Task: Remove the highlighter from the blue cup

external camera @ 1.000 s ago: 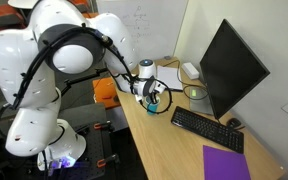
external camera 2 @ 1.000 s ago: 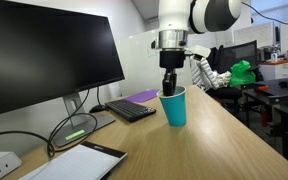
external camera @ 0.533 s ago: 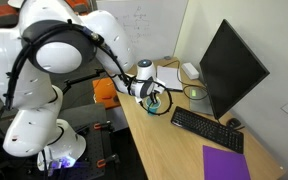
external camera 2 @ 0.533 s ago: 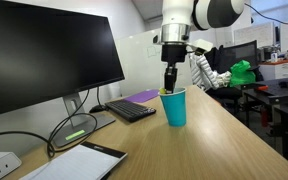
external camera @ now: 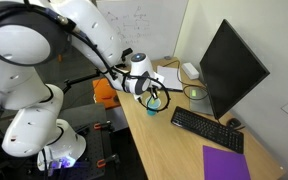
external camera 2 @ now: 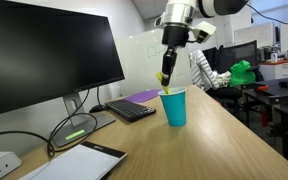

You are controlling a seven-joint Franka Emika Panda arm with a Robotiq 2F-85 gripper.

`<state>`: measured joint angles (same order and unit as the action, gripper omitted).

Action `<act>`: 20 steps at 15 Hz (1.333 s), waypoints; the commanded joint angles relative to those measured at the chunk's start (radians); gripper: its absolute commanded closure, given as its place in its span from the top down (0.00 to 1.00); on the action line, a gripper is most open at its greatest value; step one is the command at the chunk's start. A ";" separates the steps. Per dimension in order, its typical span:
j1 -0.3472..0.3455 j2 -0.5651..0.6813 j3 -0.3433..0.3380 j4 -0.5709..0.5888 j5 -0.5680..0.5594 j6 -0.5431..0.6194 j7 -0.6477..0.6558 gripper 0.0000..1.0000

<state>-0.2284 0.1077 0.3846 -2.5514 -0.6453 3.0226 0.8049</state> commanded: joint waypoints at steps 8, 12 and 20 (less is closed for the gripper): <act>0.203 -0.104 -0.061 0.005 0.606 -0.190 -0.221 0.05; 0.327 -0.188 -0.104 0.042 0.951 -0.331 -0.384 0.05; 0.328 -0.304 -0.190 0.038 0.907 -0.395 -0.336 0.05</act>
<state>0.0863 -0.1740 0.2147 -2.5087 0.2447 2.6837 0.4606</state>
